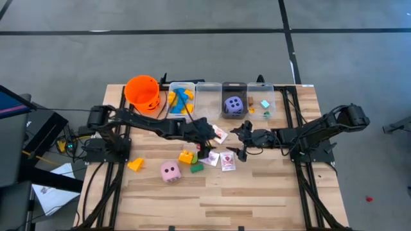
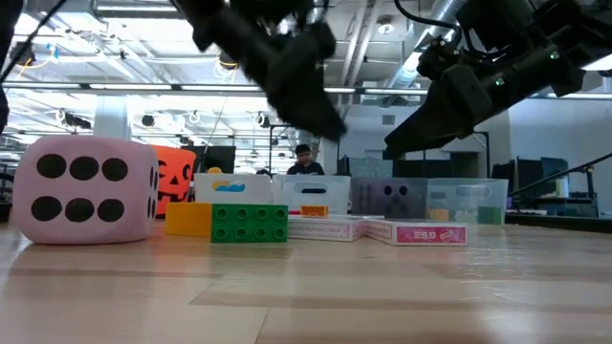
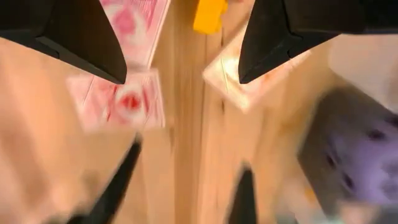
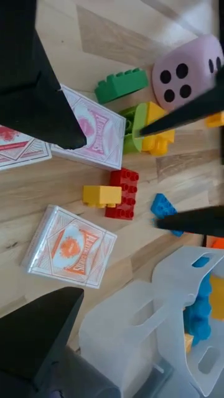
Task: Pick & Place Toys
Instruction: Put the small yellow game piece into the right transparent bin
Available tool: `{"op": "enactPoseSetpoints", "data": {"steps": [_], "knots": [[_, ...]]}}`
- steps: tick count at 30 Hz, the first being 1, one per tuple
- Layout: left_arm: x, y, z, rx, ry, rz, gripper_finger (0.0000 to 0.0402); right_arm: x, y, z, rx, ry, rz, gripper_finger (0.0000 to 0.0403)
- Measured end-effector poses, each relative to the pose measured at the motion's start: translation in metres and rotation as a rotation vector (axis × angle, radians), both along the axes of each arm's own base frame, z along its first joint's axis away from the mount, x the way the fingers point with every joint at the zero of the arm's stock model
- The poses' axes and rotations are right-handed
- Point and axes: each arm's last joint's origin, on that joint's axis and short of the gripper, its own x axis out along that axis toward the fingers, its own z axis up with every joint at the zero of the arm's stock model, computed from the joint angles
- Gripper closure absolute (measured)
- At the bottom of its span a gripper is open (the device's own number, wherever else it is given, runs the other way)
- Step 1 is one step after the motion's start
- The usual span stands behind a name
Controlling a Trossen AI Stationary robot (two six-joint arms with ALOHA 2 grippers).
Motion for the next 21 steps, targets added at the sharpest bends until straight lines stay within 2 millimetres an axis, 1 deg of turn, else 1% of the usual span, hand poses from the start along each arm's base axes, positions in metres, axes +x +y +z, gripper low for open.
{"op": "enactPoseSetpoints", "data": {"steps": [3, 8, 13, 16, 21], "knots": [[0.004, 0.001, -0.022, 0.008, 0.070, -0.010, 0.0098, 0.000, 0.000, 0.000, 0.000, 0.001, 0.000, 0.0021], [0.008, 0.000, -0.041, 0.016, 0.129, -0.025, 0.0100, 0.000, 0.000, 0.000, -0.001, 0.003, 0.000, 0.0021], [0.004, 0.002, -0.052, 0.056, 0.213, -0.027, 0.0100, 0.000, 0.000, 0.000, -0.001, 0.003, 0.000, 0.0021], [0.003, 0.007, -0.052, 0.100, 0.231, 0.009, 0.0101, 0.000, 0.000, 0.000, -0.001, 0.003, 0.000, 0.0021], [0.001, 0.016, -0.053, 0.108, 0.243, 0.045, 0.0101, 0.000, 0.000, 0.000, -0.001, 0.003, 0.000, 0.0021]]}}
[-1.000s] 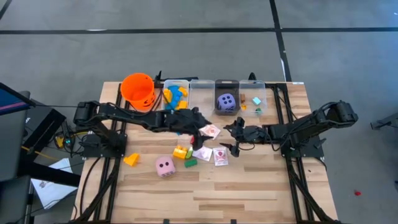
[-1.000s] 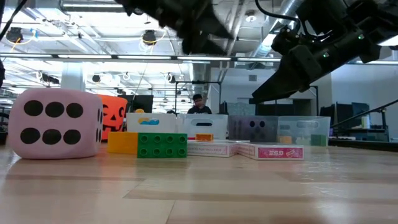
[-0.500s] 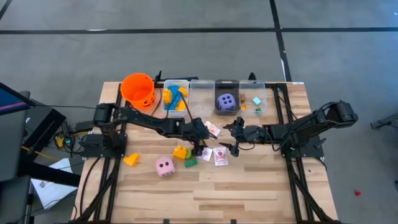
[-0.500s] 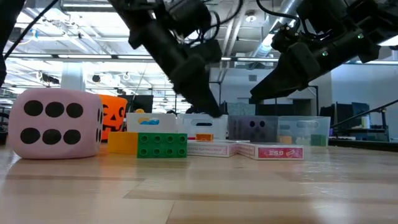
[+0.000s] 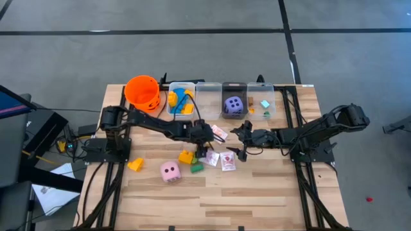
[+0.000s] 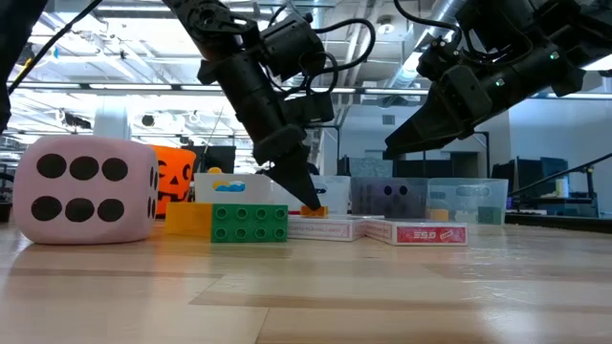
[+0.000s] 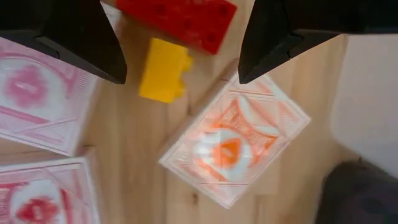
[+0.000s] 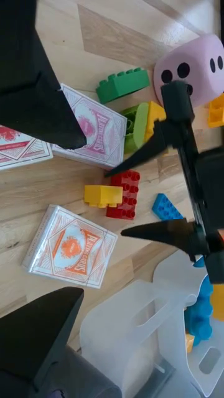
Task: Pick & Place Toys
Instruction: Put the small yellow game piece into the right transparent bin
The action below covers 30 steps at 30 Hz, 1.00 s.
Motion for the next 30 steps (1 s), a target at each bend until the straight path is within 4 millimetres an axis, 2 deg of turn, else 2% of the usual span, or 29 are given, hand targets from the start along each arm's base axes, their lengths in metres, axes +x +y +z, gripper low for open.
{"op": "enactPoseSetpoints", "data": {"steps": [5, 23, 30], "knots": [[-0.0012, 0.0061, -0.0006, -0.001, 0.011, 0.016, 0.0101, 0.0000, 0.0000, 0.0000, 0.000, 0.000, 0.000, 0.0021], [-0.0014, 0.0012, -0.0035, -0.128, 0.021, -0.068, 0.0101, 0.0000, 0.0000, 0.0000, 0.000, 0.000, 0.000, 0.0021], [-0.0001, 0.0013, -0.0076, -0.142, 0.022, -0.046, 0.0102, 0.0000, 0.0000, 0.0000, 0.000, 0.000, 0.000, 0.0021]]}}
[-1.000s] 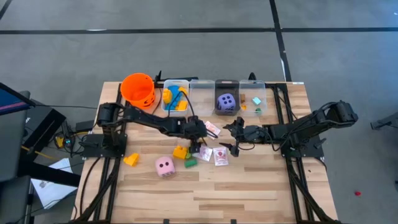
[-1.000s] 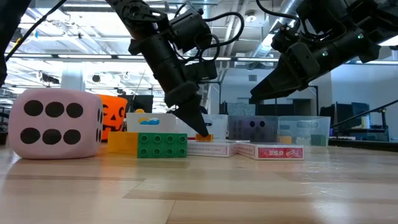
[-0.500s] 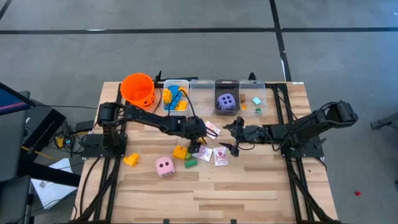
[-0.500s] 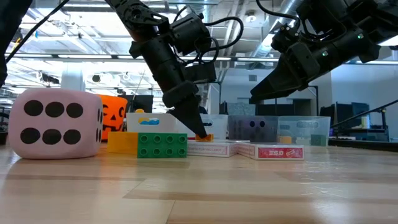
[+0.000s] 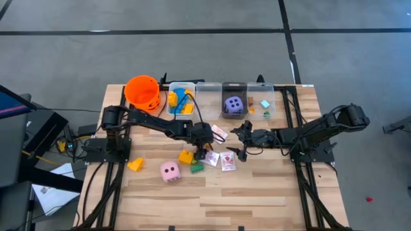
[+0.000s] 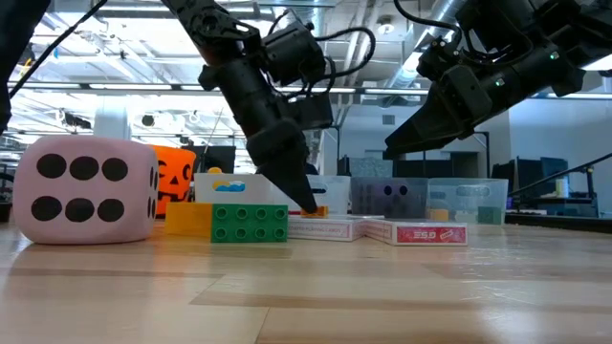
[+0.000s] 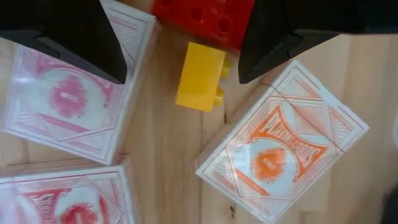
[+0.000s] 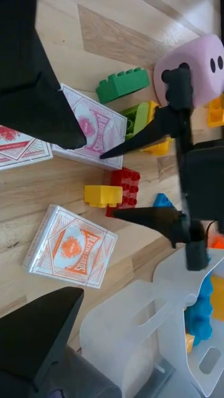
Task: Pick & Place Toys
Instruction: Put the small yellow game piece into the right transparent bin
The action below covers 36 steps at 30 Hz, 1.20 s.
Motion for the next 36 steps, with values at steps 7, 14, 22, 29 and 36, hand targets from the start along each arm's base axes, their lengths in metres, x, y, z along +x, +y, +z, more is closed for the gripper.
{"op": "enactPoseSetpoints", "data": {"steps": [7, 14, 22, 29, 36], "knots": [[0.004, 0.000, -0.008, -0.010, -0.002, 0.002, 0.0151, 0.000, 0.000, 0.000, 0.000, -0.001, 0.000, 0.0021], [0.004, 0.000, -0.007, 0.001, -0.011, 0.002, 0.0247, 0.000, 0.000, 0.000, 0.000, 0.000, 0.000, 0.0021], [0.005, 0.001, -0.006, 0.013, -0.029, 0.011, 0.0313, 0.000, 0.000, 0.000, 0.000, 0.001, 0.000, 0.0021], [0.008, 0.002, 0.020, 0.031, -0.166, 0.021, 0.0309, 0.000, 0.000, 0.000, 0.000, -0.002, 0.000, 0.0021], [0.003, 0.003, 0.064, 0.078, -0.327, 0.060, 0.0309, 0.000, 0.000, 0.000, 0.000, -0.001, 0.000, 0.0021]]}}
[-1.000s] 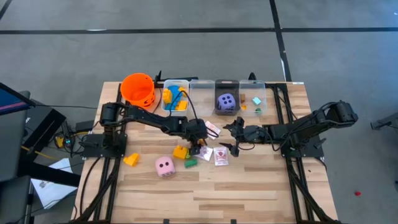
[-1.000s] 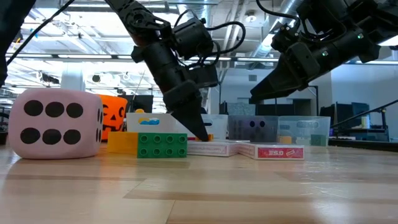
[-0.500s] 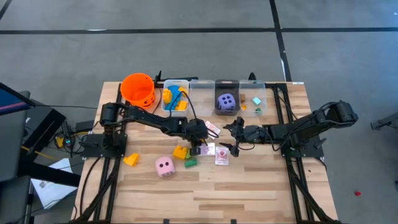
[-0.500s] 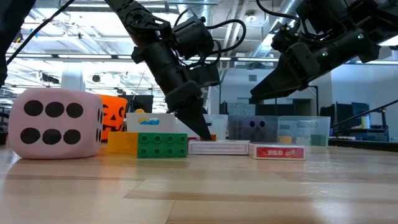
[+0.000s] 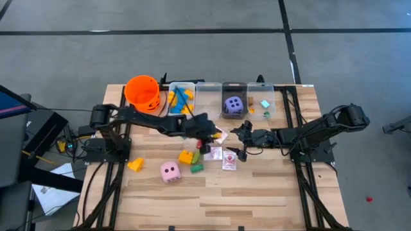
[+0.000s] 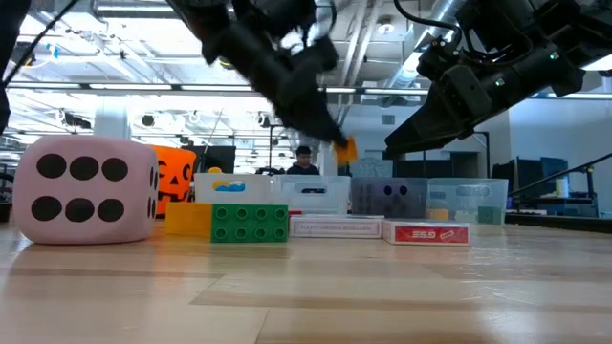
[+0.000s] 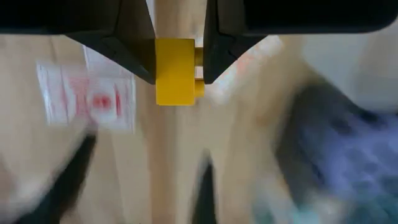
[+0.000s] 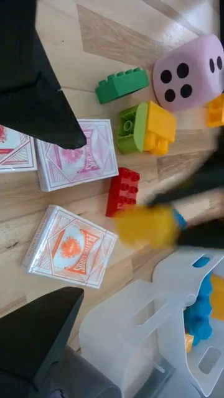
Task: Pick & Place Toys
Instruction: Put the small yellow game piece into the right transparent bin
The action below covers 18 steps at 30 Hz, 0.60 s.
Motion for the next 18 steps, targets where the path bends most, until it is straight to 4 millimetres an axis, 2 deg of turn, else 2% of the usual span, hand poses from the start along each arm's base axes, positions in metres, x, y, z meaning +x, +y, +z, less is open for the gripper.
{"op": "enactPoseSetpoints", "data": {"steps": [11, 16, 18], "knots": [[-0.036, 0.007, 0.077, 0.183, -0.178, 0.261, 0.0309, 0.000, 0.000, 0.000, 0.000, 0.001, 0.000, 0.0021], [-0.055, 0.011, 0.095, 0.246, -0.173, 0.369, 0.0309, 0.000, 0.000, 0.000, 0.000, 0.002, 0.000, 0.0021], [-0.061, 0.013, 0.095, 0.268, -0.133, 0.398, 0.0309, 0.000, 0.000, 0.000, 0.000, 0.002, 0.000, 0.0021]]}}
